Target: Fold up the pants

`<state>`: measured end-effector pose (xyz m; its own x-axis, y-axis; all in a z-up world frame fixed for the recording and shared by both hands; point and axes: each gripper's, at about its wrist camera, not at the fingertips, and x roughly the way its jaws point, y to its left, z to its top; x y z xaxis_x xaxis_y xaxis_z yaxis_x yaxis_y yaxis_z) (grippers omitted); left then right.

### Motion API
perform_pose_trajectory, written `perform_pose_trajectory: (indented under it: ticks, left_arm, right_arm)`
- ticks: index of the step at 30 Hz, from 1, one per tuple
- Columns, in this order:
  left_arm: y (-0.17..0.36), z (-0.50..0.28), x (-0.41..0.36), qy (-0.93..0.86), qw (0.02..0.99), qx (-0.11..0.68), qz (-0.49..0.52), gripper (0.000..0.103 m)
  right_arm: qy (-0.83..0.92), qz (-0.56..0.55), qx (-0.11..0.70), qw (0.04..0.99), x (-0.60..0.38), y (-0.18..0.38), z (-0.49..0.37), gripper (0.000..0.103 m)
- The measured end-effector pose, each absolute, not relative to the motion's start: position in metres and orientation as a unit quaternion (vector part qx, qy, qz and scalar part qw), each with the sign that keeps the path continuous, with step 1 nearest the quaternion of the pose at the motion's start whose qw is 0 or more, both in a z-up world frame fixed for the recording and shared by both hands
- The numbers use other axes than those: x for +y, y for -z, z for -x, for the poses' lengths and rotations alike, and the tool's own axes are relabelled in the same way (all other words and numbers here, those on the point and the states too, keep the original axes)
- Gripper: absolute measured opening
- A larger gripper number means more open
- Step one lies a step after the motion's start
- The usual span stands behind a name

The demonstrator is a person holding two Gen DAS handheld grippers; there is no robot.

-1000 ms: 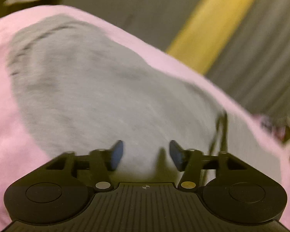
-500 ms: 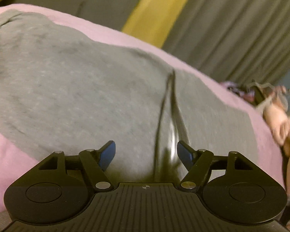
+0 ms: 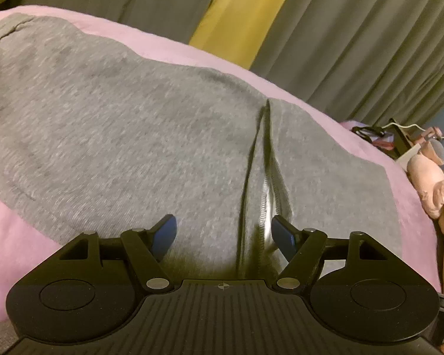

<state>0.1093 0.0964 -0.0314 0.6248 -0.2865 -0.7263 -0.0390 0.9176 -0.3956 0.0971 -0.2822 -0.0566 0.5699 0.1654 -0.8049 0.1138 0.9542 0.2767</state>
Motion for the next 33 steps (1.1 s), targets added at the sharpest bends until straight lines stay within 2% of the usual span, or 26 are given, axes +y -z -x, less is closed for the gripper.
perform_pose_trajectory:
  ticks: [7,10,15,21,27,29,31,33]
  left_arm:
    - [0.025,-0.101,0.121,0.041,0.89,0.399,0.216,0.078]
    - [0.02,-0.095,0.169,-0.026,0.89,0.357,0.284,0.083]
    - [0.032,-0.07,0.267,-0.138,0.86,0.29,0.397,0.083]
    - [0.073,-0.063,0.335,-0.148,0.793,0.277,0.522,0.082]
    - [0.077,-0.095,0.351,-0.118,0.8,0.274,0.521,0.082]
    - [0.076,-0.104,0.353,-0.121,0.797,0.268,0.527,0.075]
    - [0.076,-0.108,0.352,-0.133,0.797,0.275,0.521,0.033]
    - [0.078,-0.108,0.354,-0.125,0.801,0.27,0.519,0.028]
  right_arm:
    - [-0.015,-0.154,0.464,0.872,-0.283,0.057,-0.097,0.099]
    - [-0.015,-0.155,0.463,0.872,-0.283,0.057,-0.097,0.099]
    - [-0.015,-0.155,0.464,0.872,-0.283,0.058,-0.097,0.099]
    - [-0.014,-0.155,0.465,0.871,-0.283,0.059,-0.097,0.099]
    - [-0.013,-0.157,0.464,0.872,-0.282,0.058,-0.099,0.099]
    - [-0.014,-0.159,0.463,0.872,-0.282,0.058,-0.099,0.099]
    - [-0.016,-0.164,0.457,0.874,-0.283,0.057,-0.098,0.099]
    - [-0.021,-0.17,0.444,0.88,-0.284,0.053,-0.096,0.098]
